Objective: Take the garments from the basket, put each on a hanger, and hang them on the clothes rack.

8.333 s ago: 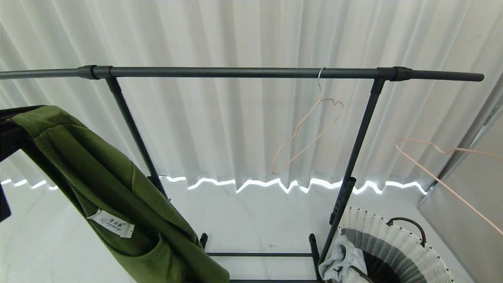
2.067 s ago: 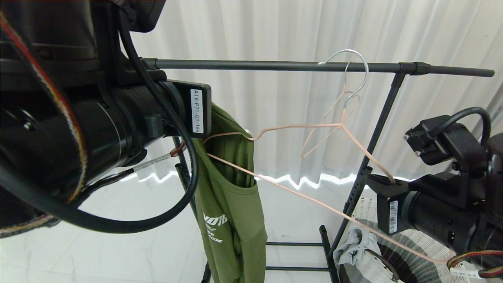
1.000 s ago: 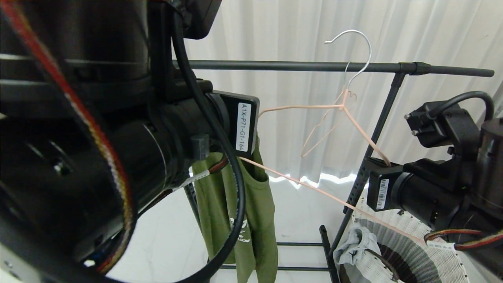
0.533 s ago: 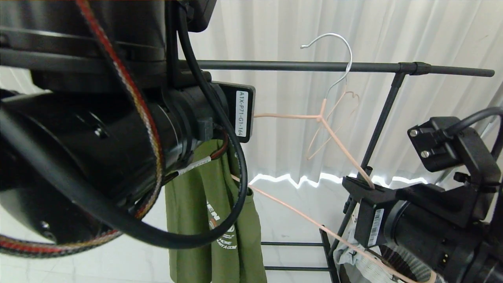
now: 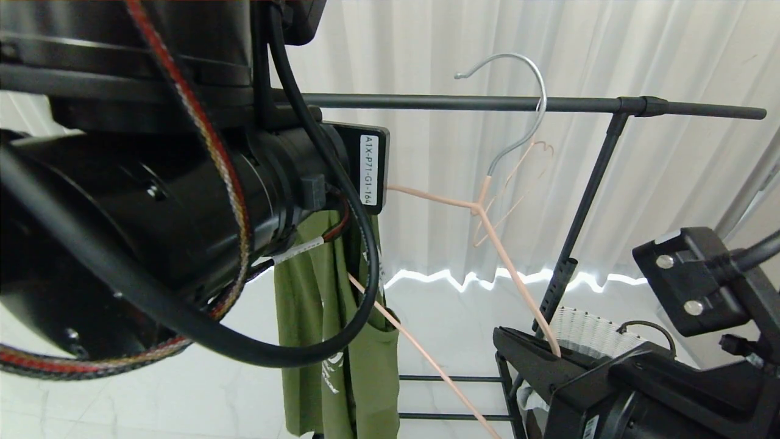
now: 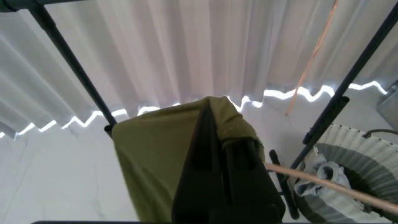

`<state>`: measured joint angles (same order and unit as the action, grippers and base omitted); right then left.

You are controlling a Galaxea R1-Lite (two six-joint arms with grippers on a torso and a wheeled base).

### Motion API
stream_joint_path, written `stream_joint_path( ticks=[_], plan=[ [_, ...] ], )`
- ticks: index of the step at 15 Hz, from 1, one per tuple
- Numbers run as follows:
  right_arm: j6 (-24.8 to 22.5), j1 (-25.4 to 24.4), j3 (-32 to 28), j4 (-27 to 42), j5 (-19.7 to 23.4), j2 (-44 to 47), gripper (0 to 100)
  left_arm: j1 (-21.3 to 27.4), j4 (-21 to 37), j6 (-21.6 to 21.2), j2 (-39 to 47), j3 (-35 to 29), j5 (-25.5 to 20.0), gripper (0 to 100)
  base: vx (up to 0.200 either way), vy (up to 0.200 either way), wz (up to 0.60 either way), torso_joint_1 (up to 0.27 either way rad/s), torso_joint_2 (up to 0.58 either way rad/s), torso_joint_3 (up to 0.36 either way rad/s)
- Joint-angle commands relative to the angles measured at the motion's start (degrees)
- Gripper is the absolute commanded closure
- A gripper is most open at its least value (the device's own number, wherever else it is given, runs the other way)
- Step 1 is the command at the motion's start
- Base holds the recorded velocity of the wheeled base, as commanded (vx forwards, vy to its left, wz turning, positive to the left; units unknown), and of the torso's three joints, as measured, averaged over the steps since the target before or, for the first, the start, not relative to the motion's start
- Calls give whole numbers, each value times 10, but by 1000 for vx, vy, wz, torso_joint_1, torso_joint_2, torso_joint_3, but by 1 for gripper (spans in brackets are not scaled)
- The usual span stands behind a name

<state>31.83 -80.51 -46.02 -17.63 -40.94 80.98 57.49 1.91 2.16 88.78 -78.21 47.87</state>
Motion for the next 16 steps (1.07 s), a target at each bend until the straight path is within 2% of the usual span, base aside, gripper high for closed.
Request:
stream_joint_path(
  ticks=[1, 5, 8, 12, 16],
  plan=[
    [0, 23, -1, 0, -2, 3, 100, -1, 0, 0, -3, 2, 0, 100, 0, 0, 0, 0, 0, 0],
    [-5, 88, 0, 7, -5, -14, 100, -45, 1, -3, -7, 0, 4, 100, 0, 0, 0, 0, 0, 0],
    [-5, 121, -1, 39, -5, -32, 100, -75, 1, -5, -8, -6, 4, 100, 0, 0, 0, 0, 0, 0],
    [-5, 142, -3, 37, -13, -30, 100, -68, 1, -5, -12, 3, 3, 100, 0, 0, 0, 0, 0, 0],
    [-5, 143, -26, 35, -15, -14, 100, -15, 1, -3, -8, 9, -1, 100, 0, 0, 0, 0, 0, 0]
  ],
)
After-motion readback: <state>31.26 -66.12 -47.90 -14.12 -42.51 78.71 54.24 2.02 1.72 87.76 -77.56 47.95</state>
